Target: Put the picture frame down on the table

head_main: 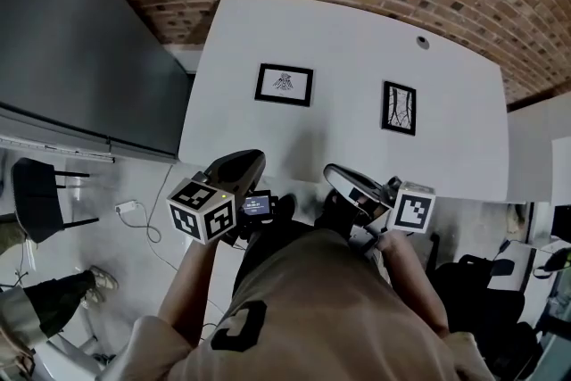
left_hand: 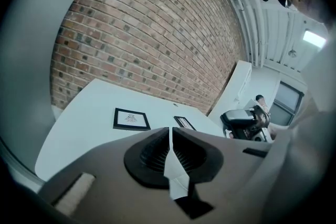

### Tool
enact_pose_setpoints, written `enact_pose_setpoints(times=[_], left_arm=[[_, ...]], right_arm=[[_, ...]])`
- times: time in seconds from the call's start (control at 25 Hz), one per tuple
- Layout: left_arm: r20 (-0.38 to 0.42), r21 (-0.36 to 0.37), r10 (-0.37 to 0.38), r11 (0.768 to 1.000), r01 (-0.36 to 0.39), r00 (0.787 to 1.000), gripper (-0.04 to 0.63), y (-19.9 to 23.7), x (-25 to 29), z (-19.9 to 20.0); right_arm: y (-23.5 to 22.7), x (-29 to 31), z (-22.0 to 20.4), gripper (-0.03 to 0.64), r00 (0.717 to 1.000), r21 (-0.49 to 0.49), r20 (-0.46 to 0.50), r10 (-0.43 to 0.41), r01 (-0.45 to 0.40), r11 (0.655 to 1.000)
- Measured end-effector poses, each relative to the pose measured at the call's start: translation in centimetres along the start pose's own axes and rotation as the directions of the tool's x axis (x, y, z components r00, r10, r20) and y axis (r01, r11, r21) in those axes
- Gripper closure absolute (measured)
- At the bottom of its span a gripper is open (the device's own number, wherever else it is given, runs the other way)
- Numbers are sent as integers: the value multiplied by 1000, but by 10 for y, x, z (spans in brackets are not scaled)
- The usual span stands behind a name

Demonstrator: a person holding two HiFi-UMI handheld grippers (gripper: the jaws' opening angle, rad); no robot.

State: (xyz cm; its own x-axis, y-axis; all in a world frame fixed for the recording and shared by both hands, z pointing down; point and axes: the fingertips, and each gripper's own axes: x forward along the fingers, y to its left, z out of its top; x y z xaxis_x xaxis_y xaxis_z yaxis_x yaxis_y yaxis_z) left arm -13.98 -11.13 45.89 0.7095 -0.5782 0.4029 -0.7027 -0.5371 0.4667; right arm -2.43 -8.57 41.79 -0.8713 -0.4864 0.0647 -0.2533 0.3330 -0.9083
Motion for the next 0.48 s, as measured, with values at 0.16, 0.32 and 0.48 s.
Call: enact_pose_setpoints(times=[0.16, 0.32, 0.48], left_arm=[[-12, 0, -25, 1000, 25, 1000, 577, 3, -5, -8], [-15, -1, -33, 999, 33, 999, 578, -2, -6, -13], [-11, 8, -27, 1000, 27, 1000, 577, -10, -6, -12]], right_arm=[[-2, -1, -15, 603, 999, -7, 7, -39, 39, 999], [-2, -9, -21, 603, 998, 0, 24, -58, 58, 998], [-1, -12, -22, 603, 999, 11, 27, -26, 26, 1000]])
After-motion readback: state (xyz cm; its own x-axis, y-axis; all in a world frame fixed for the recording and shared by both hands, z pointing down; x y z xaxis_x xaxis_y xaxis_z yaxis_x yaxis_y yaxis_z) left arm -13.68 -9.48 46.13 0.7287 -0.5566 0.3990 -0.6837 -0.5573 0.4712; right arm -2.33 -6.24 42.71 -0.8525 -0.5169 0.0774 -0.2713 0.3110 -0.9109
